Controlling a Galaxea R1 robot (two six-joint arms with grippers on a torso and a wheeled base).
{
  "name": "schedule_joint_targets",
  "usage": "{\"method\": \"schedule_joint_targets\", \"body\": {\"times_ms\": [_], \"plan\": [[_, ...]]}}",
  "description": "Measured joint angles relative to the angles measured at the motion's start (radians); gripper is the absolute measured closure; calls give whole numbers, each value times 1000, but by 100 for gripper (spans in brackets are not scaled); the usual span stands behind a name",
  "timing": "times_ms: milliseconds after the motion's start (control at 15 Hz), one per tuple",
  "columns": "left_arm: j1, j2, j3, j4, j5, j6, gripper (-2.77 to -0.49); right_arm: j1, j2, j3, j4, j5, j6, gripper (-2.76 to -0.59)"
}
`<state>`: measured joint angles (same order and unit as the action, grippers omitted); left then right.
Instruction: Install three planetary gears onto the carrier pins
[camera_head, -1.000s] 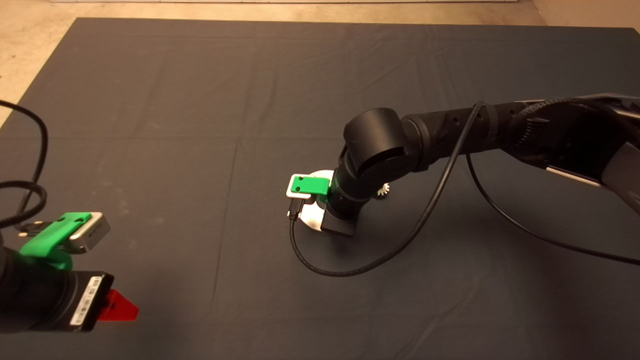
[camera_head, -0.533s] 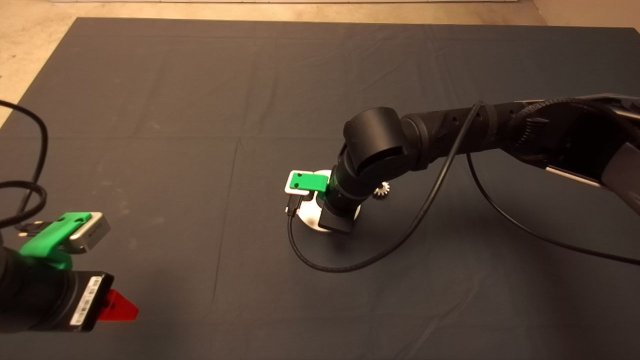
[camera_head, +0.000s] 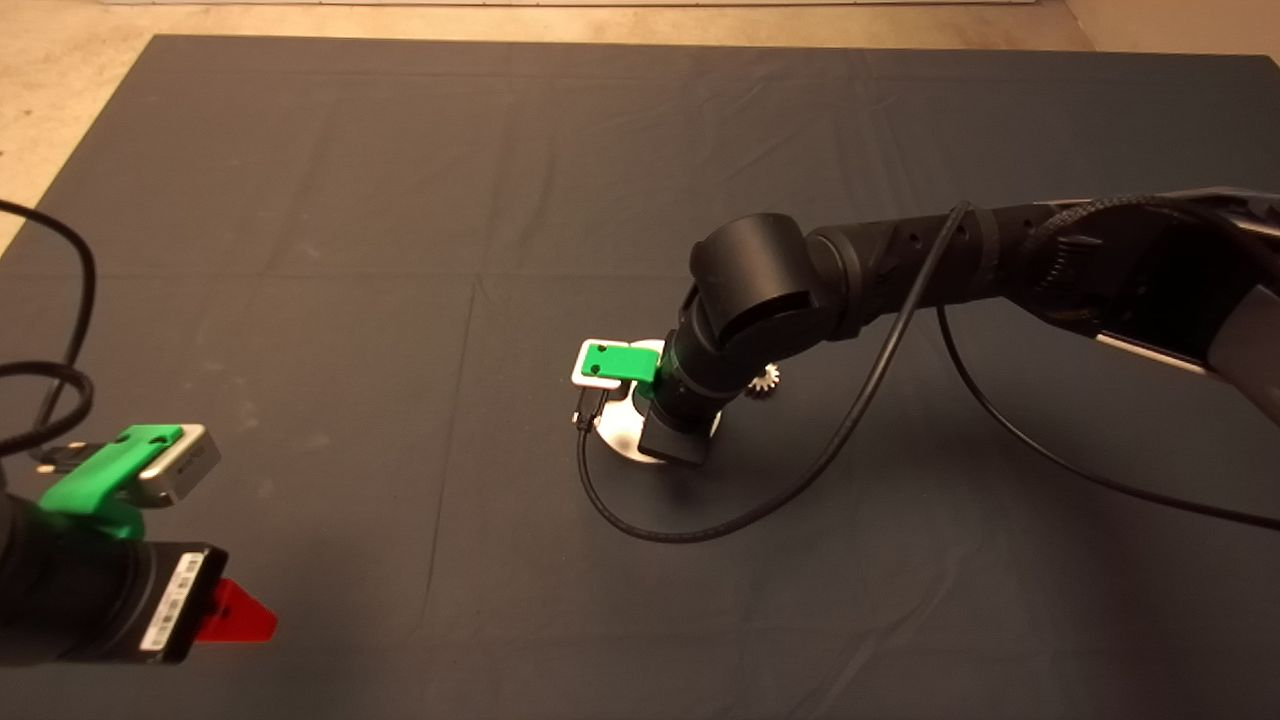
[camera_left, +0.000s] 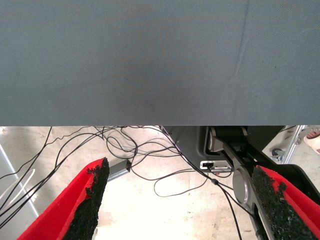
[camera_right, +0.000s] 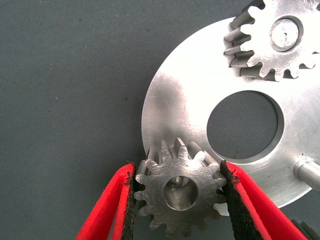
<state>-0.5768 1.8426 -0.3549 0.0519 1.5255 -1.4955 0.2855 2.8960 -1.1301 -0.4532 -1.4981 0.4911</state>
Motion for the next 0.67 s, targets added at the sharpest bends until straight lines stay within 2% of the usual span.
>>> {"method": "schedule_joint_targets", "body": {"times_ms": [667], "plan": [[0,0,0,0,0,0,-204,0,-17,12,-6,4,0,-107]]}}
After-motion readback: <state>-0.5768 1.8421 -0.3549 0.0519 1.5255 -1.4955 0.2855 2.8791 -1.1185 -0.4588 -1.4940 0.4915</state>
